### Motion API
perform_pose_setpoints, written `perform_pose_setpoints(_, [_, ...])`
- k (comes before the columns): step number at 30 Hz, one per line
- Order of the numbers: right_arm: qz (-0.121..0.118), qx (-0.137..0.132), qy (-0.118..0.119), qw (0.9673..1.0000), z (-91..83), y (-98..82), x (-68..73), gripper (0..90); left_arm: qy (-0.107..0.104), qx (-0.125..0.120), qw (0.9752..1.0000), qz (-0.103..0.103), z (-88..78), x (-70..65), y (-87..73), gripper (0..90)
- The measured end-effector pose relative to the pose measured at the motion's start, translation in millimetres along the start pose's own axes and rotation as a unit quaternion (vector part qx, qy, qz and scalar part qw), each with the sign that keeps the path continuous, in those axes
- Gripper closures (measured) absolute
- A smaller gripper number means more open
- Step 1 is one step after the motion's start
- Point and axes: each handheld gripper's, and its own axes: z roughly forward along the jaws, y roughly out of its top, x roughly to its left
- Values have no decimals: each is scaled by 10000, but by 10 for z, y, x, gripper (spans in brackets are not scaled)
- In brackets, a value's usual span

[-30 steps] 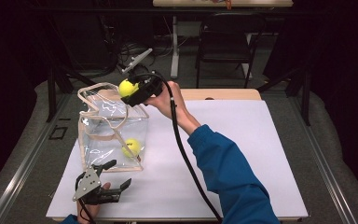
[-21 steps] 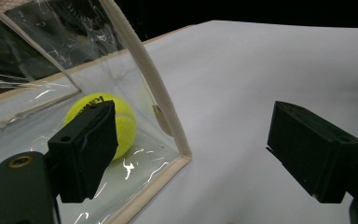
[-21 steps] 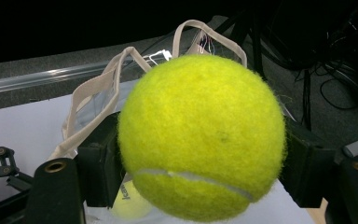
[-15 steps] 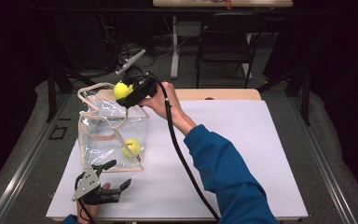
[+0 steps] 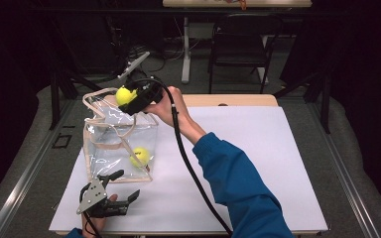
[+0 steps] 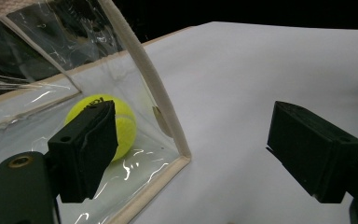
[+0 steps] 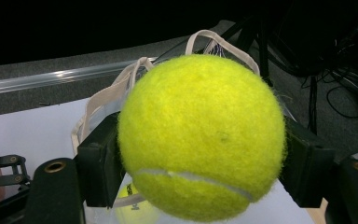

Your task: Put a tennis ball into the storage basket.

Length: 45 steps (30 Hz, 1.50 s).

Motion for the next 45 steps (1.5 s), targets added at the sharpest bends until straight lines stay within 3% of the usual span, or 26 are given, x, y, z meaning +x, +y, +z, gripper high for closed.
perform_pose_setpoints(29, [-81, 239, 245, 9994, 361, 56, 195, 261, -92, 1, 10000, 2, -2, 8, 0, 159])
perform_pose_setpoints(45, [-1, 414, 398, 9983, 427, -31, 179, 252, -144, 19, 9999, -16, -4, 11, -3, 159])
